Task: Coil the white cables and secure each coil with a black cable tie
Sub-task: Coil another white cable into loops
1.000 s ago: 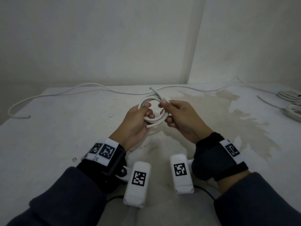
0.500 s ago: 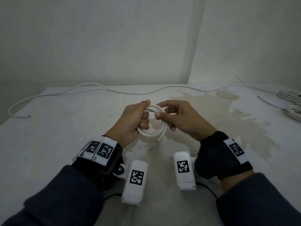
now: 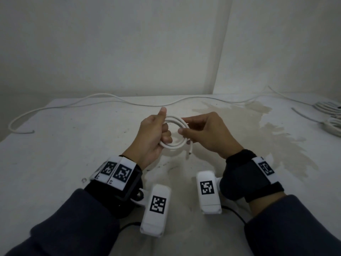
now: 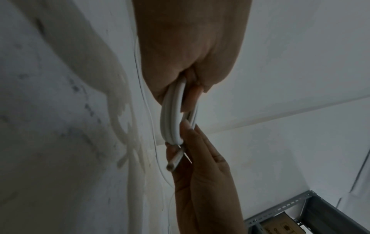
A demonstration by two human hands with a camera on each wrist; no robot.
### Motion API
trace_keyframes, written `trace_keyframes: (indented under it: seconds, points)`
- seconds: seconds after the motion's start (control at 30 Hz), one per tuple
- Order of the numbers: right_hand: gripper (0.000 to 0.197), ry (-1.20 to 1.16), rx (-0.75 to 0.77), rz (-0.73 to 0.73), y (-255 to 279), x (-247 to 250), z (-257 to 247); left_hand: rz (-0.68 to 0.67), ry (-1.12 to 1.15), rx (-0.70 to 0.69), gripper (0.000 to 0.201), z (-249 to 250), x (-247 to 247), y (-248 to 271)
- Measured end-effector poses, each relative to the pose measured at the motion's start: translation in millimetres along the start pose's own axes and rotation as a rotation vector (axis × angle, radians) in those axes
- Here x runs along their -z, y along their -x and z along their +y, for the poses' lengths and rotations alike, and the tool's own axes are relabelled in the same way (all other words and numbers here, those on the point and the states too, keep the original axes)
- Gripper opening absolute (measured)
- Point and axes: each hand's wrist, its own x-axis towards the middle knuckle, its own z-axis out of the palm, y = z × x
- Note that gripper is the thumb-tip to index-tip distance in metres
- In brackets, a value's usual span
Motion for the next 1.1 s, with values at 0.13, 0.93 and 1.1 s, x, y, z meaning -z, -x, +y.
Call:
trace_keyframes:
  seconds: [0.13, 0.93, 1.1]
  points:
    - [0.020, 0.119, 0.011, 0.049, -1.0, 5.0, 4.1, -0.160, 0.046, 0.096, 0.029, -1.2, 1.8, 2.0]
    - [0.027, 0.056, 0.072, -0.162, -0.2, -3.1, -8.4, -0.280, 0.213, 0.372, 0.029, 0.6, 9.5, -2.6]
    - [0.036, -0.076, -0.113, -0.281, 5.1, -8.0, -22.2, 0.019, 0.116, 0.172, 0.029, -4.1, 1.4, -1.1]
